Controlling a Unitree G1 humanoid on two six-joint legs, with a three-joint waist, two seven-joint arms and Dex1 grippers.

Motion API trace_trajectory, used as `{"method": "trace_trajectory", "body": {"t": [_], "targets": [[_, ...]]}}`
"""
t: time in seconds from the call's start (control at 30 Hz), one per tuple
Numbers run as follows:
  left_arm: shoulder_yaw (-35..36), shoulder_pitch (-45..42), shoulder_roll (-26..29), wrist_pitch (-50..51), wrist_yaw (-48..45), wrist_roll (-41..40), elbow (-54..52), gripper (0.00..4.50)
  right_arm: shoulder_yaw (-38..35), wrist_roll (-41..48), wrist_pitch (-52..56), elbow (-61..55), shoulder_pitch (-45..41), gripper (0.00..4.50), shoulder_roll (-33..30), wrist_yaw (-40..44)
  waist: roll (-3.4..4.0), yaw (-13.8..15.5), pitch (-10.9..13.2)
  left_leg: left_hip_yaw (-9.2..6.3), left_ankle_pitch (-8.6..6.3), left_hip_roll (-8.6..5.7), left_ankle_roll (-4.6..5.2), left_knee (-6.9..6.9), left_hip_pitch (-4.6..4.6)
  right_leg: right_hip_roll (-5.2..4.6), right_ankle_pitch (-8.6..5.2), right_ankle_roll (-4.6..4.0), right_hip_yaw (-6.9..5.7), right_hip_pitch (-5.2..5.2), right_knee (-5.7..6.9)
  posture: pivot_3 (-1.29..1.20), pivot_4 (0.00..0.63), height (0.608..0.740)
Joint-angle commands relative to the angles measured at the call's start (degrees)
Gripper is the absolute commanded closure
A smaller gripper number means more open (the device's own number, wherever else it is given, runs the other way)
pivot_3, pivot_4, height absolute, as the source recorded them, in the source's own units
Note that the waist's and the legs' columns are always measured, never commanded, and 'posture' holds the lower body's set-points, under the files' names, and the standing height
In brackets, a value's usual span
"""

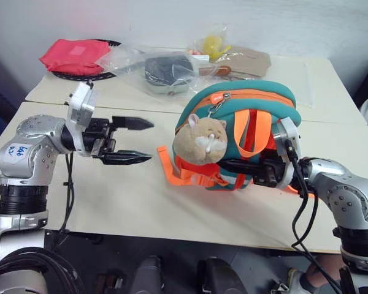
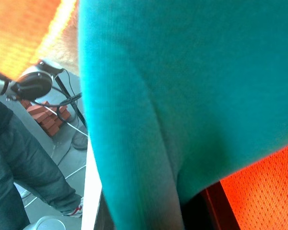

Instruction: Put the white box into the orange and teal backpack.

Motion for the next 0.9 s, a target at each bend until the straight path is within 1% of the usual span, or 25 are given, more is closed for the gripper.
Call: {"method": "trace_trajectory", "body": {"t": [0.03, 0.13, 0.17, 0.27, 0.33, 0.37, 0.43, 0.53, 0.57, 0.67, 0.77, 0.8, 0.9], "targets": [[0.7, 2.5, -4.0, 2.1, 9.0, -4.4, -12.6, 0.04, 0.2, -0.2, -0.3, -0.7, -0.5, 4.50, 0.2, 0.2, 0.00, -0.1, 0.0, 0.01, 0.00, 0.00, 0.00, -0.01, 0.01, 0.01, 0.00, 0.01, 0.00, 0.01, 0.01, 0.00, 0.150, 0.740], [-2.5, 5.0, -6.8, 0.9, 13.8, -1.5, -17.6, 0.04, 0.4, -0.3, 0.0, -0.2, -0.8, 4.50, 0.2, 0.5, 0.00, -0.5, 0.0, 0.05, 0.03, 0.04, -0.05, -0.04, 0.05, 0.07, 0.01, 0.01, 0.04, 0.00, 0.04, 0.00, 0.150, 0.740], [-4.5, 5.8, -8.4, -1.4, 15.2, 0.8, -18.3, 0.04, 0.5, -0.4, 0.0, 0.1, -1.0, 4.50, 0.2, 0.7, 0.00, -0.4, 0.0, 0.08, 0.04, 0.04, -0.07, -0.05, 0.11, 0.09, 0.01, 0.01, 0.07, 0.00, 0.03, 0.00, 0.150, 0.740], [-8.4, 6.1, -13.9, -5.7, 18.6, 3.7, -19.1, 0.04, 1.0, -1.4, -1.3, 0.8, -1.9, 4.50, 1.4, 0.5, 0.00, -0.2, 0.0, 0.08, 0.08, 0.06, -0.13, -0.03, 0.16, 0.13, 0.01, 0.01, 0.06, 0.04, 0.06, 0.00, 0.150, 0.740], [-9.9, 5.7, -15.7, -7.9, 19.3, 5.4, -18.7, 0.42, 1.0, -1.5, -1.6, 0.9, -2.5, 4.50, 2.2, 0.3, 0.00, -0.1, 0.0, 0.08, 0.08, 0.05, -0.11, 0.02, 0.15, 0.12, 0.01, 0.01, 0.07, 0.06, 0.05, 0.00, 0.150, 0.740], [-10.6, 5.8, -15.8, -8.6, 19.0, 6.1, -18.4, 0.65, 0.9, -1.5, -1.5, 1.0, -2.8, 4.50, 2.5, 0.1, 0.00, -0.1, 0.0, 0.08, 0.09, 0.04, -0.10, 0.02, 0.15, 0.11, 0.01, 0.01, 0.07, 0.06, 0.05, 0.00, 0.150, 0.740], [-11.6, 6.5, -14.7, -11.1, 17.7, 8.5, -17.1, 1.20, 1.0, -2.2, -1.9, 1.2, -2.9, 4.50, 2.7, 0.3, 0.00, -0.1, 0.0, 0.08, 0.08, 0.04, -0.11, -0.02, 0.15, 0.12, 0.01, 0.01, 0.07, 0.06, 0.04, 0.00, 0.150, 0.740], [-10.0, 6.7, -13.3, -11.8, 17.3, 8.2, -15.4, 1.97, 0.8, -2.6, -1.8, 1.2, -2.9, 4.50, 3.1, 0.1, 0.00, -0.1, 0.0, 0.09, 0.09, 0.04, -0.11, -0.05, 0.15, 0.12, 0.01, 0.01, 0.06, 0.05, 0.03, 0.00, 0.150, 0.740], [-8.6, 6.3, -12.8, -11.9, 17.6, 7.8, -14.3, 2.27, 0.7, -2.7, -1.9, 1.1, -2.8, 4.50, 3.3, -0.1, 0.01, -0.2, 0.0, 0.09, 0.09, 0.04, -0.11, -0.04, 0.15, 0.12, 0.01, 0.01, 0.06, 0.05, 0.03, 0.00, 0.150, 0.740], [-2.5, 3.5, -8.9, -10.4, 18.3, 6.0, -8.7, 2.88, 0.0, -2.7, -1.7, 0.4, -2.0, 4.50, 3.4, -0.7, 0.01, -0.3, 0.0, 0.09, 0.10, 0.07, -0.13, -0.02, 0.16, 0.13, 0.01, 0.01, 0.07, 0.04, 0.06, 0.00, 0.150, 0.740], [1.6, 1.7, -3.9, -8.8, 16.8, 4.8, -2.2, 2.88, -0.6, -2.4, -1.5, -0.6, -0.8, 4.50, 3.2, -1.3, 0.01, -0.3, 0.0, 0.08, 0.13, 0.10, -0.18, -0.06, 0.18, 0.17, 0.01, 0.01, 0.05, 0.02, 0.09, 0.00, 0.150, 0.740], [2.2, 1.3, -2.7, -7.6, 17.6, 5.2, 0.2, 2.88, -0.8, -2.2, -1.4, -1.0, -0.4, 4.50, 3.2, -1.7, 0.01, -0.3, 0.0, 0.08, 0.13, 0.09, -0.18, -0.07, 0.19, 0.17, 0.00, 0.01, 0.05, 0.01, 0.09, 0.00, 0.150, 0.740], [-0.9, 2.0, 0.6, -4.6, 21.5, 11.5, 7.4, 2.88, -1.2, -1.8, -1.2, -2.1, 0.6, 4.50, 3.3, -2.7, 0.01, -0.2, 0.0, 0.06, 0.11, 0.06, -0.15, -0.08, 0.18, 0.12, 0.01, 0.01, 0.04, 0.02, 0.07, 0.00, 0.150, 0.740]]}}
